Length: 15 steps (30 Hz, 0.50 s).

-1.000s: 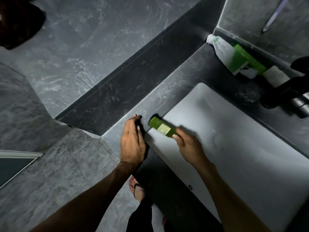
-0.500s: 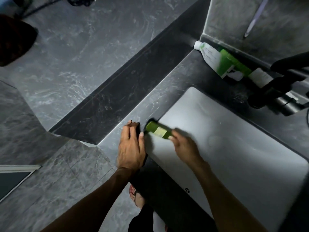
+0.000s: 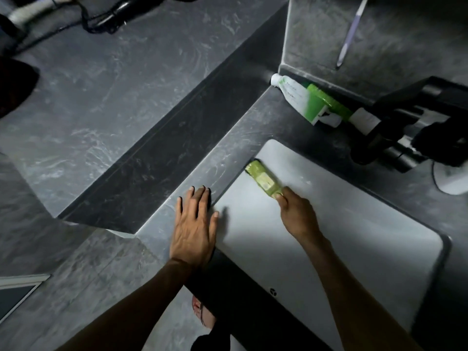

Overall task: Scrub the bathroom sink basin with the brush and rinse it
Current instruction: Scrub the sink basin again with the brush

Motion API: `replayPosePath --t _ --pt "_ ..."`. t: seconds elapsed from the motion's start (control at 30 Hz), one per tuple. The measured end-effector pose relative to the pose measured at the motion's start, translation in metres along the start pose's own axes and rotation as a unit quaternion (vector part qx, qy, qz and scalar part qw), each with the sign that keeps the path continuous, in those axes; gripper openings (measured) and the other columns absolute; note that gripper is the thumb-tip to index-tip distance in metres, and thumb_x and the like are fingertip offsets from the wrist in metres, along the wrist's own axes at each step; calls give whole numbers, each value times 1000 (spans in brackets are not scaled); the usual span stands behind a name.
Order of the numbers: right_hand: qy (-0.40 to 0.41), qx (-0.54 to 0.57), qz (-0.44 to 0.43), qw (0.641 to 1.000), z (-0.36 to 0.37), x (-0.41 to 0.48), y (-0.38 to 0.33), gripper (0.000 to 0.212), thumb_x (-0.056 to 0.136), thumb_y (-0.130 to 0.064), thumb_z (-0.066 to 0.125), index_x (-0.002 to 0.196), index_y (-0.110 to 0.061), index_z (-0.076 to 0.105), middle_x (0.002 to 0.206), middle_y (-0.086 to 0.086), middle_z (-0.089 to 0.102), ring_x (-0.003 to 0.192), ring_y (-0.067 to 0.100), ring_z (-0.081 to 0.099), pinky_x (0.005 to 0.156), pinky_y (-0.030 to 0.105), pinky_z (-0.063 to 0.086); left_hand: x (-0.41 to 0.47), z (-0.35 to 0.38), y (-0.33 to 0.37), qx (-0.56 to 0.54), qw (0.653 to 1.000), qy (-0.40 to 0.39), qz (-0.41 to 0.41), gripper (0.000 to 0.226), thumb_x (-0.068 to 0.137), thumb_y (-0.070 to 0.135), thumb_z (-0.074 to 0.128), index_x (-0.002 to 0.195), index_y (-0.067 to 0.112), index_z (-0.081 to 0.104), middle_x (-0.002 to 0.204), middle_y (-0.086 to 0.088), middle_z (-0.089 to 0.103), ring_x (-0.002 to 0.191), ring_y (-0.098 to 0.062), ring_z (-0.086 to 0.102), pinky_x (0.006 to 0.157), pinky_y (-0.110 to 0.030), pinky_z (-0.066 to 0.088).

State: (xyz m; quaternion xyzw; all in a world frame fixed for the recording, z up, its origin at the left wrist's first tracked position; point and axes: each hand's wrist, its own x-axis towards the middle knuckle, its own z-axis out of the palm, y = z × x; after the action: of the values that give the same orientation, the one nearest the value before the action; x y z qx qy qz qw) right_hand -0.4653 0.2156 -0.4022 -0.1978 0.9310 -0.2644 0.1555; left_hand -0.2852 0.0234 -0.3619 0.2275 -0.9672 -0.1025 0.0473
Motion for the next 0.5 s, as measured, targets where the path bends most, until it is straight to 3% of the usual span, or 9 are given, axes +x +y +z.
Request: replayPosePath --t 0.1,0.2,0.3,0.43,0.5 --pt "-30 -98 122 987 -7 -19 30 30 101 -36 46 113 -12 60 103 11 70 92 28 66 66 28 40 3 2 -1 17 1000 -8 19 62 107 44 24 158 9 31 164 -8 31 157 -25 14 126 -53 15" --pt "-54 -121 210 969 2 -34 48 31 101 -32 47 119 -9 59 112 12 68 101 28 66 72 30 46 3 3 0 22 1000 -6 20 61 107 43 26 157 8 32 164 -8 31 157 -25 15 126 -52 16" --pt "-86 -78 206 971 11 -39 52 34 102 -30 43 123 -8 57 117 14 66 106 31 64 81 34 49 4 3 0 18 1000 -6 23 62 106 43 26 158 8 32 164 -7 31 157 -24 14 126 -52 16" --pt "-42 -50 238 969 7 -36 57 35 103 -28 41 123 -5 58 118 17 66 108 35 63 84 37 49 6 4 -1 19 999 -7 26 62 106 43 26 158 9 32 165 -7 29 157 -23 13 126 -52 17" --pt "-61 -36 219 973 12 -37 57 34 103 -28 42 122 -5 59 117 17 67 107 35 63 83 36 48 6 4 -2 18 999 -8 32 62 106 43 29 157 8 32 165 -6 29 157 -23 13 126 -53 17"
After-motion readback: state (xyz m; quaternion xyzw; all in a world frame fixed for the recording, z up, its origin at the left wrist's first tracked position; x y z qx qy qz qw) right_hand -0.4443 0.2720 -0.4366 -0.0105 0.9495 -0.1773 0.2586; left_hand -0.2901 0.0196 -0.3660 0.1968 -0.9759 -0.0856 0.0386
